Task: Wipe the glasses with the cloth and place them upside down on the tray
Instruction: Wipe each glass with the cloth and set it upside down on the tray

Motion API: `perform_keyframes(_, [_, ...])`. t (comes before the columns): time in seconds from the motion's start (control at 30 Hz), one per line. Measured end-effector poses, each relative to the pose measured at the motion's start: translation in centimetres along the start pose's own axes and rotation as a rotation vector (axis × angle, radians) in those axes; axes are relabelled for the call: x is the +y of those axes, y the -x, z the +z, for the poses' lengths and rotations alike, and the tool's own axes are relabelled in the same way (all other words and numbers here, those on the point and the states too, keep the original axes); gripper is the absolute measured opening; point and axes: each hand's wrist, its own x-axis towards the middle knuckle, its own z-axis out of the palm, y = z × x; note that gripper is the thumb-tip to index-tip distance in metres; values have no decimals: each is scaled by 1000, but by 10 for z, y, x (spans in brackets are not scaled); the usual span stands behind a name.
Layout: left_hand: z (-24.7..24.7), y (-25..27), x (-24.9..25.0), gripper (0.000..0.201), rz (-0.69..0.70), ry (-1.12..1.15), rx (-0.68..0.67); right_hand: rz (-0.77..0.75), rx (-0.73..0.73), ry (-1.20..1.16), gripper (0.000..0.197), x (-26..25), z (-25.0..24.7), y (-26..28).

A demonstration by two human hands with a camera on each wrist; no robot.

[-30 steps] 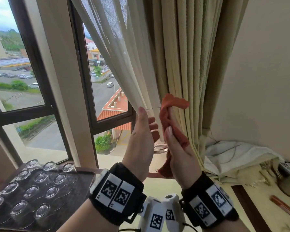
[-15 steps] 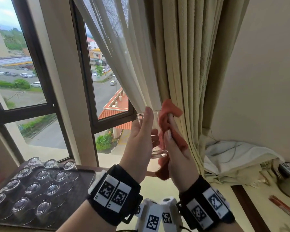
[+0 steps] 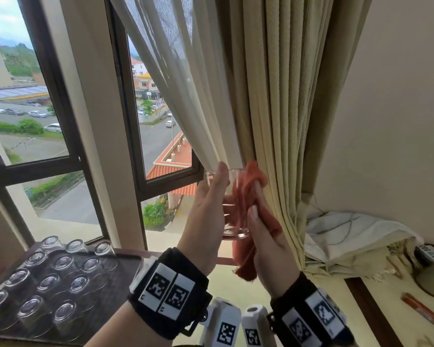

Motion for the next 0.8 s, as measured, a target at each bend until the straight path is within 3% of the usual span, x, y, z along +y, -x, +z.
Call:
perform_keyframes(0.1, [5, 2, 2, 103, 17, 60, 15, -102, -19, 21, 38, -9, -1, -3])
perform_keyframes(0.17, [3, 0, 6, 120, 50, 38, 64, -145, -105, 70, 45, -4, 0, 9])
perform_keyframes(0.27, [-2, -1, 19, 137, 109, -29, 169, -80, -158, 49, 55, 18, -1, 30])
perform_keyframes(0.33, [-7, -5, 24, 125, 132, -71, 218, -63, -176, 81, 60, 31, -1, 39])
perform_keyframes(0.43, [-9, -3, 21, 97, 169, -135, 260, -38, -129, 89, 51, 29, 2, 32])
perform_keyframes(0.53, [-2, 3, 7, 85, 134, -163, 175, -67, -73, 69, 54, 9, 2, 8])
perform_keyframes(0.67, [10, 10, 3, 86, 51, -12, 42, -224, -89, 146, 51, -1, 3, -3])
perform_keyframes(0.8, [-10, -5, 3, 93, 49, 44, 101, -153, -179, 188, 52, 18, 4, 22])
